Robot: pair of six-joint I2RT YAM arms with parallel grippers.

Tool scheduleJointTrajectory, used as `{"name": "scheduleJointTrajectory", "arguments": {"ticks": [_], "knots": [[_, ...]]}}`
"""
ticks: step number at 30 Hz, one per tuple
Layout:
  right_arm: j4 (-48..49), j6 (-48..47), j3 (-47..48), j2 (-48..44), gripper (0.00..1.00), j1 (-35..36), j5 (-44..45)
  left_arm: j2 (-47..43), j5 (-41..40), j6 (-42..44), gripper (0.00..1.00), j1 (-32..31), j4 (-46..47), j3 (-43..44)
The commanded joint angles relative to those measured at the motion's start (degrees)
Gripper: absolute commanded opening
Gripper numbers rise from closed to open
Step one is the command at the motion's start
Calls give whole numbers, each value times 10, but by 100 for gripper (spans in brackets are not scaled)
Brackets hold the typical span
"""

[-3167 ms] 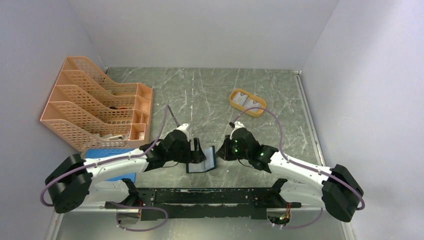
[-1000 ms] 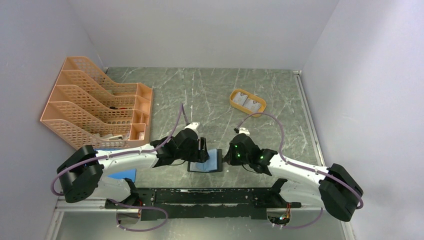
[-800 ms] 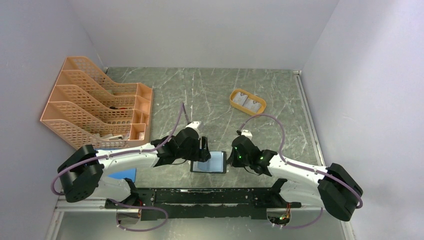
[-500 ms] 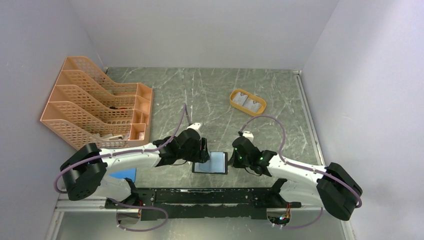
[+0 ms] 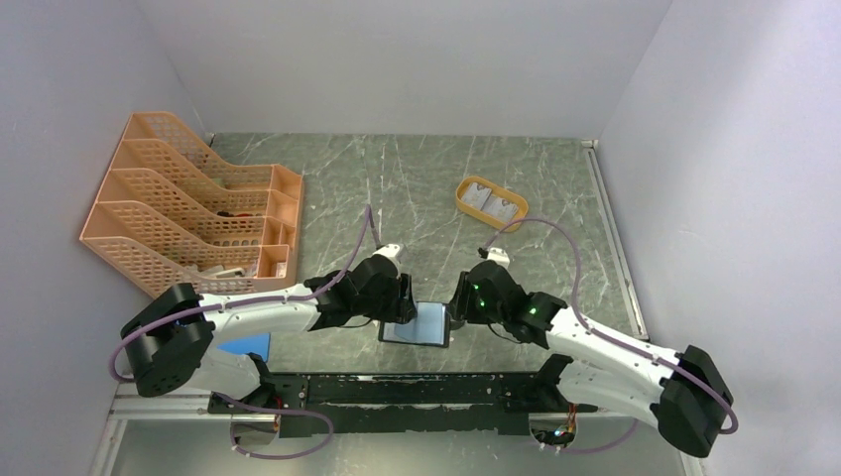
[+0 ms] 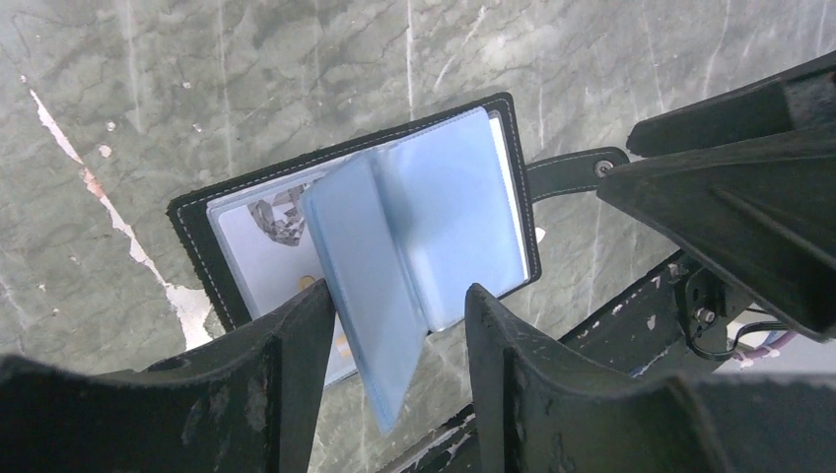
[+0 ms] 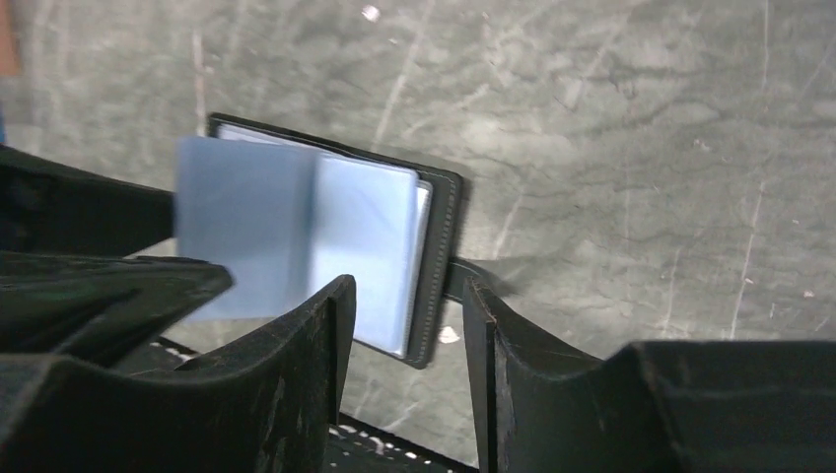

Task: Put the credit cards into the card holder
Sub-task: Turn over the card slot in the card holder.

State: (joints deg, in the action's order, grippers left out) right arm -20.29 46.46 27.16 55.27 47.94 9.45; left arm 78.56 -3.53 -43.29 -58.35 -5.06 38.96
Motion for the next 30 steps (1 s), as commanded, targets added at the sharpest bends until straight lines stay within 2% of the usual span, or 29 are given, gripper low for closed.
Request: {"name": "scheduleJointTrajectory", "arguments": {"ticks": [1, 6, 17, 25, 30], "knots": [[-25, 5, 36, -23, 47, -3, -3, 2, 27, 2, 56, -6, 32, 19], [14, 17, 47, -13, 41, -3, -70, -4, 34, -4, 56, -5, 44, 20], [126, 83, -11, 37, 40, -32, -185, 2, 97, -18, 51, -6, 115, -1], [190, 87, -51, 88, 33, -64, -235, 31, 104, -1, 49, -6, 115, -1], [201, 86, -49, 106, 35, -65, -244, 55, 104, 7, 48, -5, 112, 1]]}}
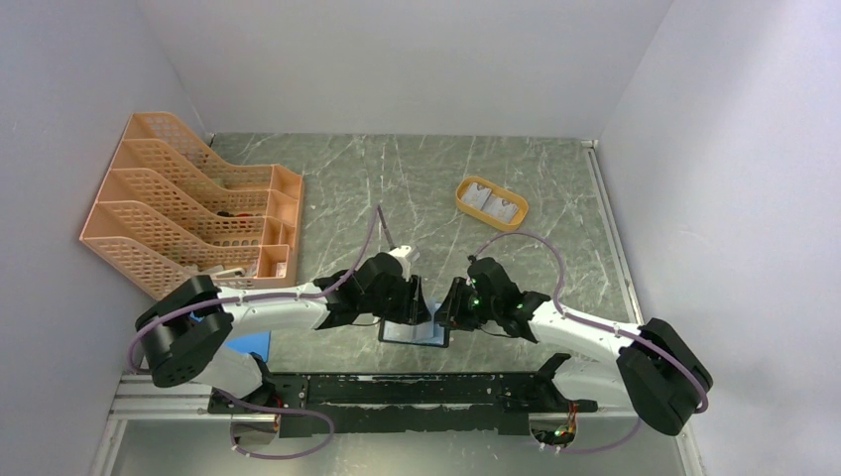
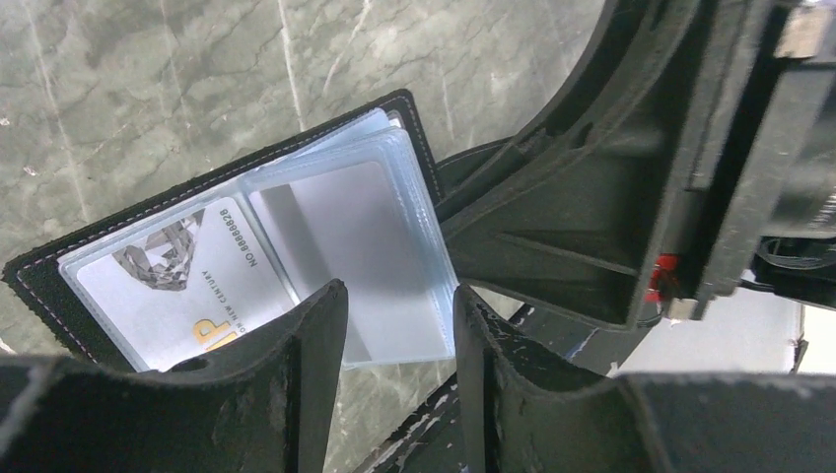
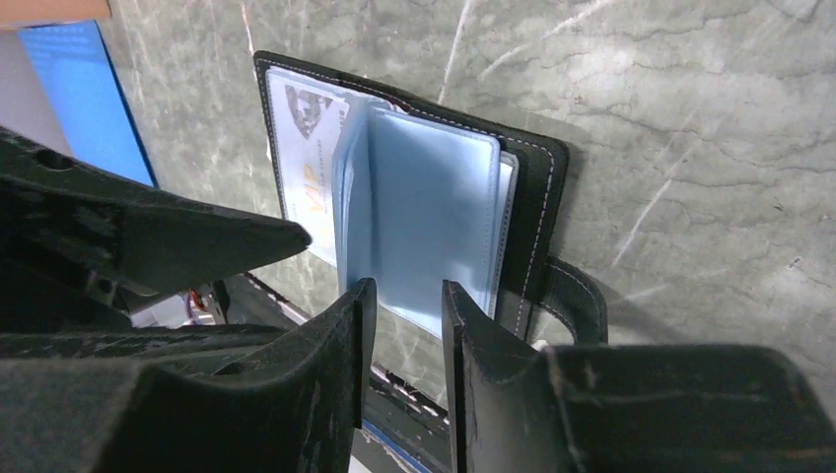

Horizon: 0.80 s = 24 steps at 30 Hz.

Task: Put the credit cards into the card holder
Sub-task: Turn over the card slot in the card holder.

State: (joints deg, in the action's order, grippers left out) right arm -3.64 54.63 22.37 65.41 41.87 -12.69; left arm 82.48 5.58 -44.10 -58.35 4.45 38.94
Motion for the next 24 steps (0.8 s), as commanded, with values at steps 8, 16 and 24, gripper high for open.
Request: {"name": "scheduleJointTrajectory", "arguments": {"ticks": [8, 16, 24], "knots": [[51, 9, -11, 6, 38, -9, -27, 8, -21, 29, 50, -5, -10, 3], [52, 5, -15, 6, 38, -12, -24, 3, -52, 53, 68, -7, -42, 12], [47, 3, -13, 0, 39, -12, -24, 18, -77, 64, 68, -17, -66, 25]]}}
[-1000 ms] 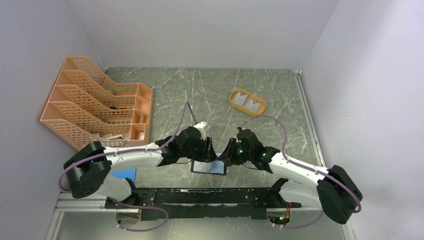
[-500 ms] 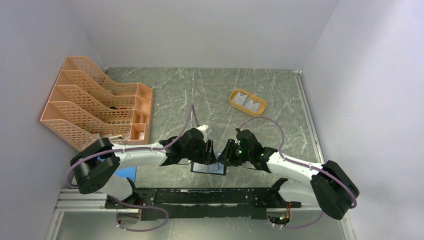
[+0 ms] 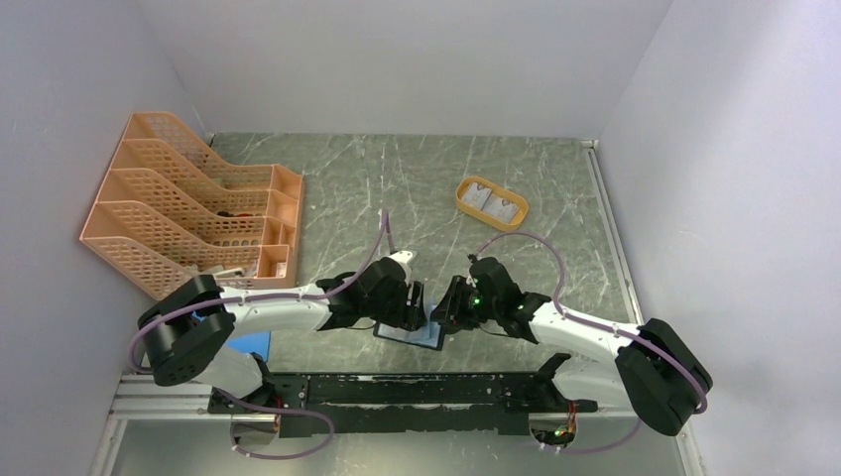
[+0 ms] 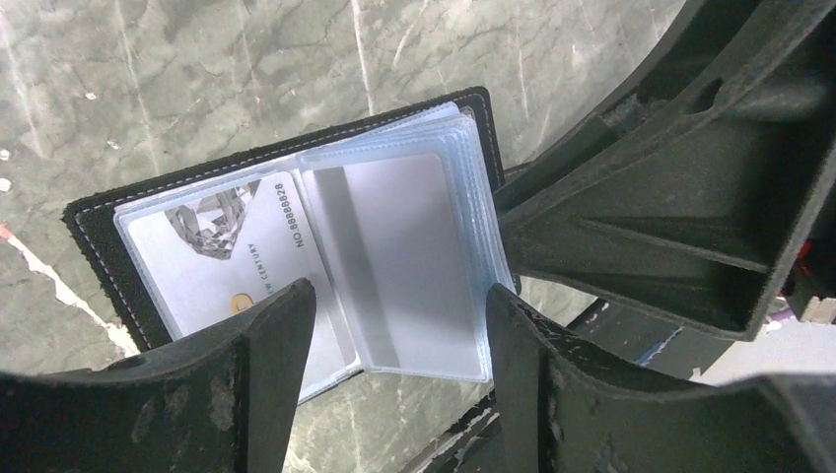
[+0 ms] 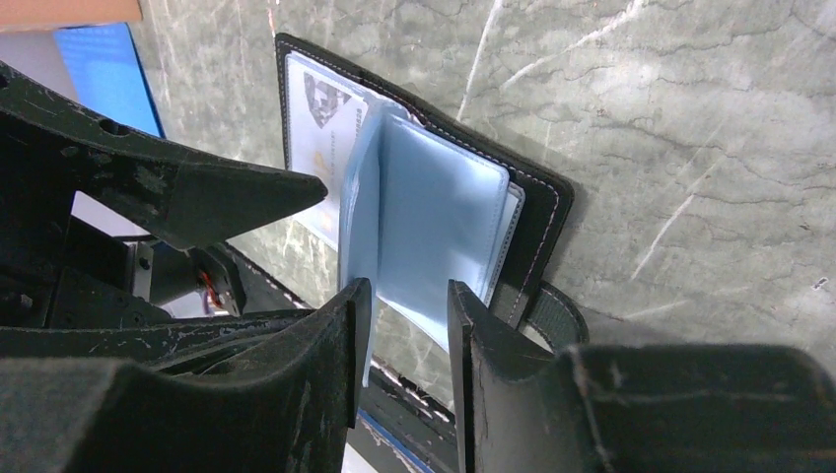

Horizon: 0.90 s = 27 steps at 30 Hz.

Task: Put the credit cards into the card holder
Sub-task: Turn over the card slot in the card holder.

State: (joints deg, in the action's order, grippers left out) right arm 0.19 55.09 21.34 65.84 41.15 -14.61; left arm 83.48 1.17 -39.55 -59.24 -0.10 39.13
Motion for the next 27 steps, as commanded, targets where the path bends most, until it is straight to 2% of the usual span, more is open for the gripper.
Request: {"name": "scheduleJointTrajectory", "arguments": {"ticks": [1, 8, 22, 27], "knots": [[8, -2, -3, -6, 38, -5, -5, 12, -36, 19, 68, -8, -26, 25], [1, 4, -9, -31, 40, -6, 1, 19, -58, 12, 59, -11, -38, 25], [6, -11, -3, -24, 40, -5, -10, 16, -75, 6, 17, -11, -51, 27], [6, -26, 18, 13, 35, -5, -19, 12, -79, 3, 11, -11, -53, 29]]}}
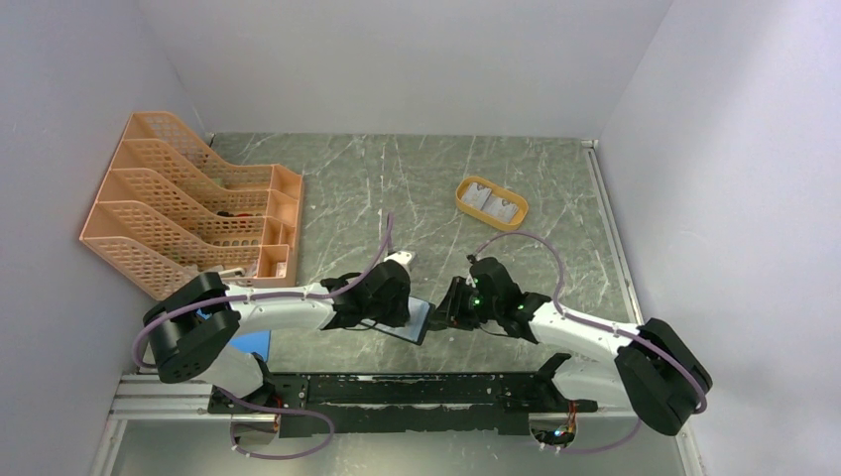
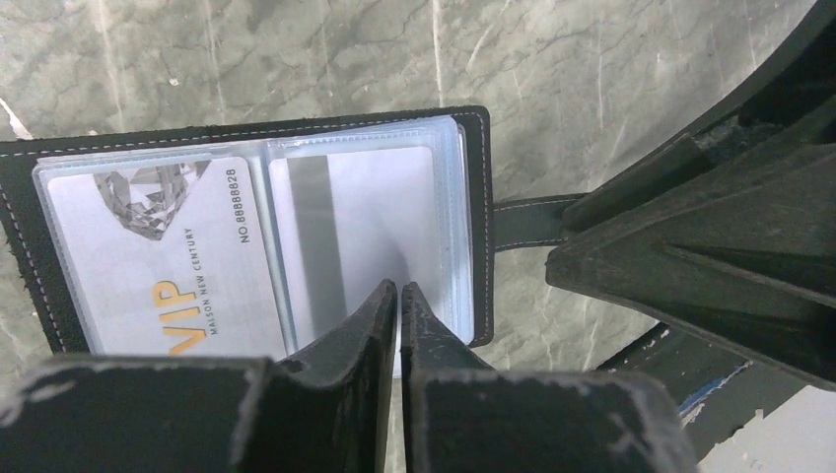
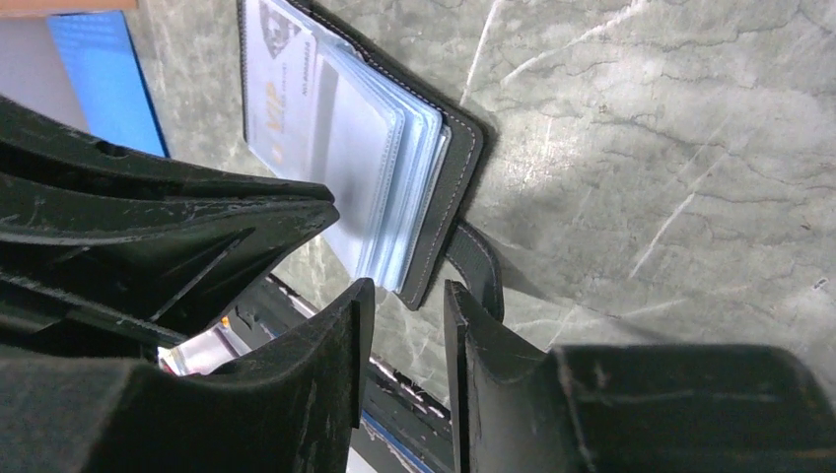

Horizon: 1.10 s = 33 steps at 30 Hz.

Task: Put the credit cards into the card holder
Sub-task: Turn over the card slot in the card holder.

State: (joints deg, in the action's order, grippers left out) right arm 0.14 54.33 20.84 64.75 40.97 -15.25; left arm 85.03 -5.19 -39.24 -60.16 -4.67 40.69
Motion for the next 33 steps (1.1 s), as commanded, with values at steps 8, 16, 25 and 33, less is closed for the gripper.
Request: {"name": "scheduleJointTrajectory", "arguments": {"ticks": [8, 16, 25, 33], "knots": [[21, -25, 43, 67, 34, 5, -21, -38, -27, 3, 29, -2, -28, 23], [33, -23, 50, 97, 33, 13, -19, -61, -57, 16, 49, -2, -61, 25], [39, -24, 63, 143, 33, 23, -11, -50, -78, 18, 55, -2, -58, 3], [25, -28, 80, 175, 37, 36, 8, -31, -84, 9, 53, -1, -52, -18]]}}
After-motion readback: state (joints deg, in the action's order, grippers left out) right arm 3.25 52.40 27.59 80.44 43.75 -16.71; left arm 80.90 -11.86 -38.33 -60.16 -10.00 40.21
